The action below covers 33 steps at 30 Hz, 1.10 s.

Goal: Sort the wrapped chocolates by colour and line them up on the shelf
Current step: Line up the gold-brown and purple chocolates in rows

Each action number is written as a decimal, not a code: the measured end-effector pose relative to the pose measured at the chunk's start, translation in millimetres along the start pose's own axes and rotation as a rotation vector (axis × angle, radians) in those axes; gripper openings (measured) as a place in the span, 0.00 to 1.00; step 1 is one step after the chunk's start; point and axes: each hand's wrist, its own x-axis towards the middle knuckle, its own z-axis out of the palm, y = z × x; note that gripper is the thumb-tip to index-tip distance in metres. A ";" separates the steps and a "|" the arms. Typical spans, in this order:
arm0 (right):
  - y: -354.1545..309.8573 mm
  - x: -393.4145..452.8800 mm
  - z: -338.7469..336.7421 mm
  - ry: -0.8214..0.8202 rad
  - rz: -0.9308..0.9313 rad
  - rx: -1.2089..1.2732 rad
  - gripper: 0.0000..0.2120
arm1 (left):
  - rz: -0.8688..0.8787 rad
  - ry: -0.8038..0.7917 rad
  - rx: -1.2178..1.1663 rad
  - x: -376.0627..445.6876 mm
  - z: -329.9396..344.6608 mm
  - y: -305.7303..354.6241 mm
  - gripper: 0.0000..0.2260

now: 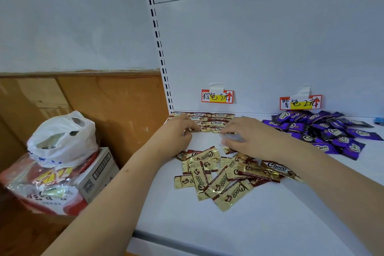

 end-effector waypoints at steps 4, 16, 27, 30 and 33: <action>-0.5 -0.8 0.4 -0.021 -0.014 0.009 0.21 | 0.004 0.001 0.002 1.2 0.3 -0.7 0.17; 4.8 -4.8 -11.1 0.011 0.000 0.219 0.12 | 0.071 -0.031 -0.150 -8.4 -10.9 13.4 0.08; 16.3 -13.1 -26.0 -0.177 0.099 0.357 0.07 | 0.056 -0.300 -0.293 -18.0 -11.7 36.8 0.05; 16.4 -10.0 -21.8 -0.105 0.112 0.456 0.08 | 0.034 -0.200 -0.407 -18.5 -14.9 39.2 0.05; 17.5 -7.4 -19.5 0.014 0.148 0.433 0.09 | -0.080 -0.097 -0.587 -17.6 -20.1 40.3 0.10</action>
